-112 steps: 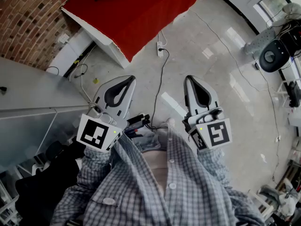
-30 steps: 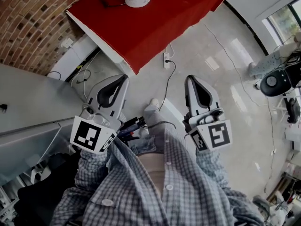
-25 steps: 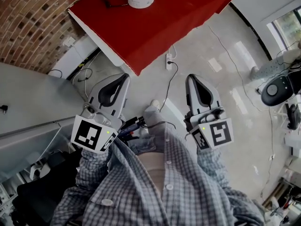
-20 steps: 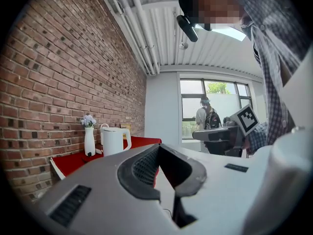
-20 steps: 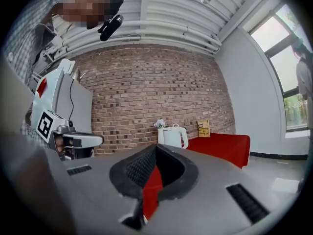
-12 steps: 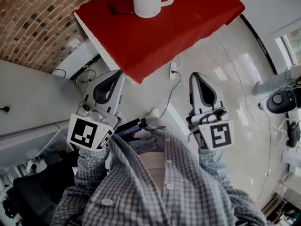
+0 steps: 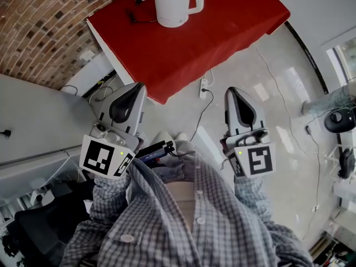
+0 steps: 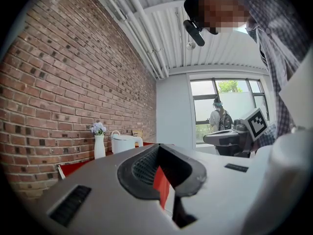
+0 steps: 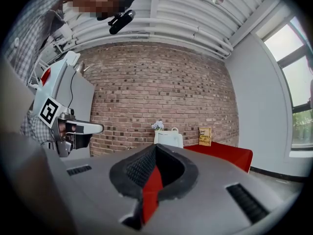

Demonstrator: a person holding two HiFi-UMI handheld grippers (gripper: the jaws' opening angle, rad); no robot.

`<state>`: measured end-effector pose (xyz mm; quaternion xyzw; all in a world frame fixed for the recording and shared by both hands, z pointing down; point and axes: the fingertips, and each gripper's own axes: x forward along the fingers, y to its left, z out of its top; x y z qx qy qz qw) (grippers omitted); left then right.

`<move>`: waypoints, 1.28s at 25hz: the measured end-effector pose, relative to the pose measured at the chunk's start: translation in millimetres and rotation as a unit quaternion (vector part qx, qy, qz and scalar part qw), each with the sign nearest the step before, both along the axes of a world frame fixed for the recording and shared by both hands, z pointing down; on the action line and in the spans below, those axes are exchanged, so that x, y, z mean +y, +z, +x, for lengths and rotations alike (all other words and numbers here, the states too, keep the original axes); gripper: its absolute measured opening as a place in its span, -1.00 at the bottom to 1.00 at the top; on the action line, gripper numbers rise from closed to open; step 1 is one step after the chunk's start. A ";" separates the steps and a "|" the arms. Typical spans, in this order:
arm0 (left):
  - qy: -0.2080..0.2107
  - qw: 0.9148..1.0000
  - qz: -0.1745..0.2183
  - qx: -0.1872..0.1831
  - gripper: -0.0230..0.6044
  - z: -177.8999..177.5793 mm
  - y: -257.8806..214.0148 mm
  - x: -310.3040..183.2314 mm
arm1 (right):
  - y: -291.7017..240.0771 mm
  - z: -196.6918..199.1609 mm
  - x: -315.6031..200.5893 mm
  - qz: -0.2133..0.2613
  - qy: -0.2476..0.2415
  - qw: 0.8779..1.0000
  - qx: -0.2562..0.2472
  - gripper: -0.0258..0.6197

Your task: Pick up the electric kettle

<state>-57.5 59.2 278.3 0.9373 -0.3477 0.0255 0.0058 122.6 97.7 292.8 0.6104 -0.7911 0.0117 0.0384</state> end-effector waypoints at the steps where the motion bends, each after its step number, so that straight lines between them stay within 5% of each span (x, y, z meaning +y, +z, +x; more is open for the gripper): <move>1: 0.000 1.000 -0.001 -0.002 -0.93 0.2 1.0 -0.6 | 1.4 1.2 -0.9 -0.003 0.002 1.000 -0.001 -0.90; 11: 0.006 1.000 -0.009 -0.008 -0.93 1.3 4.8 -17.7 | 8.3 15.9 -21.7 -0.021 0.031 0.998 -0.058 -0.90; 32: 0.035 0.999 -0.001 0.001 -0.93 0.7 -3.5 -135.2 | 2.7 9.5 -116.2 -0.030 0.060 0.998 -0.012 -0.90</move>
